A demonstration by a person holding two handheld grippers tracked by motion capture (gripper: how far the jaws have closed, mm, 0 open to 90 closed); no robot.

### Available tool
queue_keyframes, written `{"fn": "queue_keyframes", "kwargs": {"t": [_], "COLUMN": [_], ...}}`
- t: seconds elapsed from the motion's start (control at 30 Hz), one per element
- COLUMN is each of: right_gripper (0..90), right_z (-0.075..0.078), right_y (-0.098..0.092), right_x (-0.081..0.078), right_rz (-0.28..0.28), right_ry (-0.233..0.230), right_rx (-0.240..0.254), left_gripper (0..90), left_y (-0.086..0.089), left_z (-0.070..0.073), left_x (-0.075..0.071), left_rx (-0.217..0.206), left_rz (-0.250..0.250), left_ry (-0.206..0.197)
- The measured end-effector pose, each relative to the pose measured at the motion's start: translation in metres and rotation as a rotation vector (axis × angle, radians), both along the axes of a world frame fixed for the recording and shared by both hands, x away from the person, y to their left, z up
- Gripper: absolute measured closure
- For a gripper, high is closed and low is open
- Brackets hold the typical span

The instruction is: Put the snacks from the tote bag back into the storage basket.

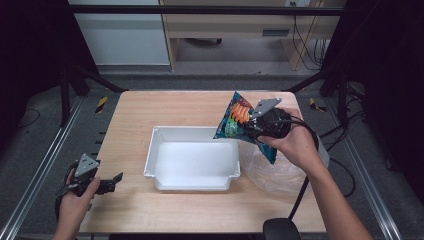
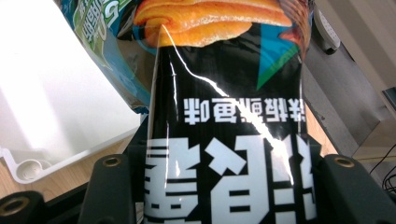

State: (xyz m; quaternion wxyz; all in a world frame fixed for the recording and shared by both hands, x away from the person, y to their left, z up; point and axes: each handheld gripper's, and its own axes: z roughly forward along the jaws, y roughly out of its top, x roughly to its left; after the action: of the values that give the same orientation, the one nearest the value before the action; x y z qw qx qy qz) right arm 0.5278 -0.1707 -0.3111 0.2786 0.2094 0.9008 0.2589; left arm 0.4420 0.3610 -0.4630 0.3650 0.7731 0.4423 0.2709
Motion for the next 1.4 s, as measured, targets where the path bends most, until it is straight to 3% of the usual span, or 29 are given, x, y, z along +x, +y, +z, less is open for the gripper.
{"fn": "queue_keyframes", "kwargs": {"t": [0.37, 0.93, 1.4], "right_gripper": [43.8, 43.8, 43.8], "right_z": [0.003, 0.002, 0.003], "right_y": [0.011, 0.012, 0.040], "right_x": [0.000, 0.001, 0.011], "right_rz": [0.027, 0.027, 0.103], "right_ry": [-0.010, -0.008, -0.003], "right_rx": [-0.005, -0.007, -0.041], "left_gripper": [3.1, 3.1, 3.1], "left_y": [-0.001, -0.002, -0.001], "left_z": [0.000, 0.000, 0.000], "left_x": [0.000, 0.000, -0.002], "left_rx": [0.005, 0.007, 0.009], "left_rz": [0.001, 0.001, 0.000], "left_ry": [0.000, 0.000, 0.000]}}
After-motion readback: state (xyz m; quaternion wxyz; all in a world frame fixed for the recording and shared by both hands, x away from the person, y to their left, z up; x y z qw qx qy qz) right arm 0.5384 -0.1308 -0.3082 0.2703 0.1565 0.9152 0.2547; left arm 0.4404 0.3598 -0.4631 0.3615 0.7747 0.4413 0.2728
